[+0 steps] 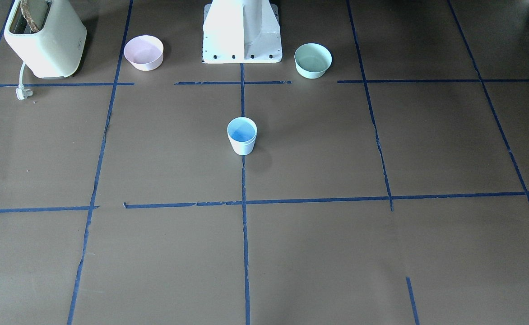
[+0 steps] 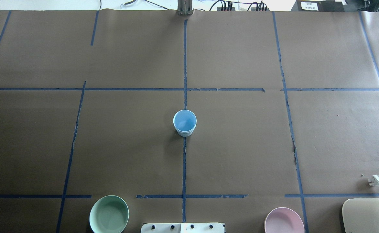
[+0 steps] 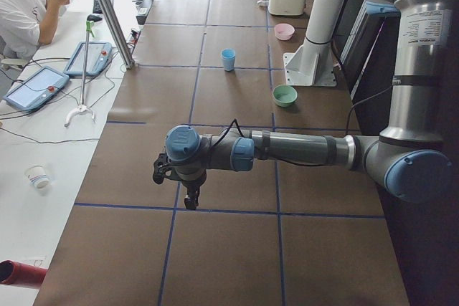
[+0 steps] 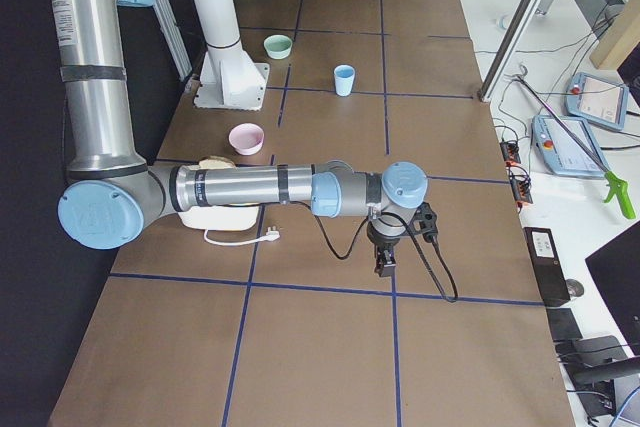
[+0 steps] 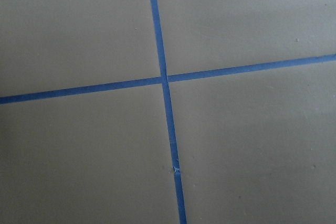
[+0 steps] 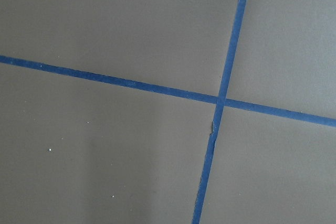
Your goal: Stack blue cups with both arms
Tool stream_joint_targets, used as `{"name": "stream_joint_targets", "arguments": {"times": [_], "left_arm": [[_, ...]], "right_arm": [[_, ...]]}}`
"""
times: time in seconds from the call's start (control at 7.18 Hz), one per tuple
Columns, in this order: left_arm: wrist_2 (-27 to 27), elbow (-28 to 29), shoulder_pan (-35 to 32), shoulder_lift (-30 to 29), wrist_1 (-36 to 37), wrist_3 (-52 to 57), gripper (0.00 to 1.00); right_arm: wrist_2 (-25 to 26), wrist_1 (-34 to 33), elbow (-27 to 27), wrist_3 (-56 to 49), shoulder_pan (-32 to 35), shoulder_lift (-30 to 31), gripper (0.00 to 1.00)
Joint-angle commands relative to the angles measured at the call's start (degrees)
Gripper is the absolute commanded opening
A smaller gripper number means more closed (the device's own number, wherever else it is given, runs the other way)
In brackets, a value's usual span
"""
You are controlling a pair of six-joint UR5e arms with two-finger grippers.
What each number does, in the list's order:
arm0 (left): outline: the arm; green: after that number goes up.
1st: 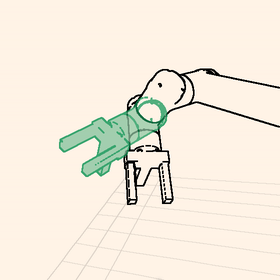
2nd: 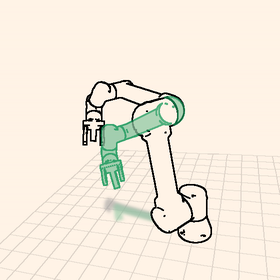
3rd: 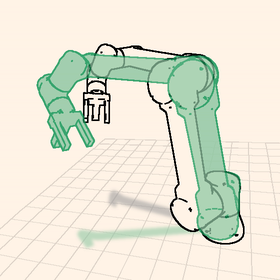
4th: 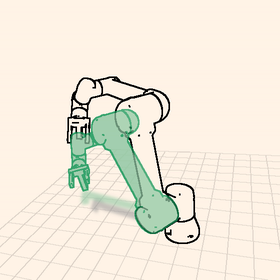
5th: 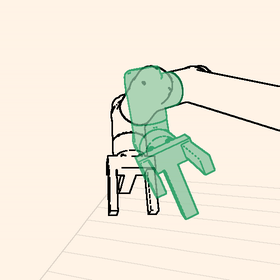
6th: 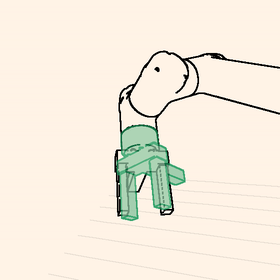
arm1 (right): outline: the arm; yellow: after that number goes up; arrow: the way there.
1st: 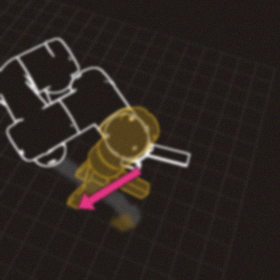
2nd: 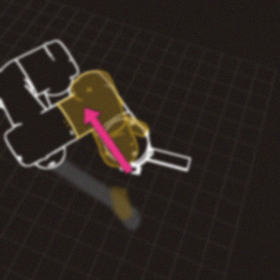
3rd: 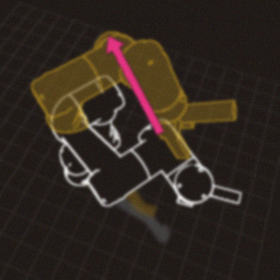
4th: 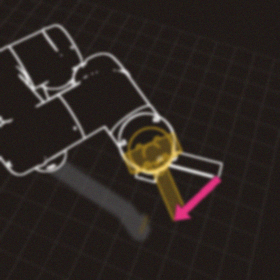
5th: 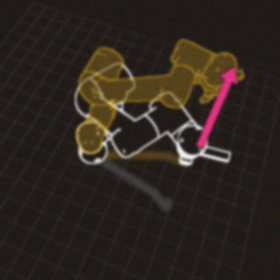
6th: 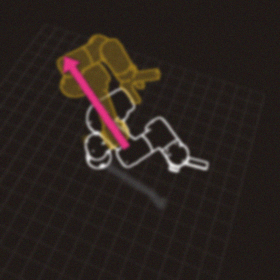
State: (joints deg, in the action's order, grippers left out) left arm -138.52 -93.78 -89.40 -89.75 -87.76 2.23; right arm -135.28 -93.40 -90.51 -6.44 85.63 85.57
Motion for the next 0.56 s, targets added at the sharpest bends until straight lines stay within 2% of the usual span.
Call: {"name": "stream_joint_targets", "arguments": {"times": [0.0, 0.42], "left_arm": [[0.09, 0.17, 0.1, 0.63, 0.58, -0.48, 1.0], [0.35, -0.87, 0.19, -0.34, 0.84, -0.47, 1.0]], "right_arm": [[0.02, 0.15, -0.19, -0.24, 0.06, 0.81, 1.0], [0.8, 0.06, -0.11, -0.33, 0.15, 1.0, 1.0]]}}
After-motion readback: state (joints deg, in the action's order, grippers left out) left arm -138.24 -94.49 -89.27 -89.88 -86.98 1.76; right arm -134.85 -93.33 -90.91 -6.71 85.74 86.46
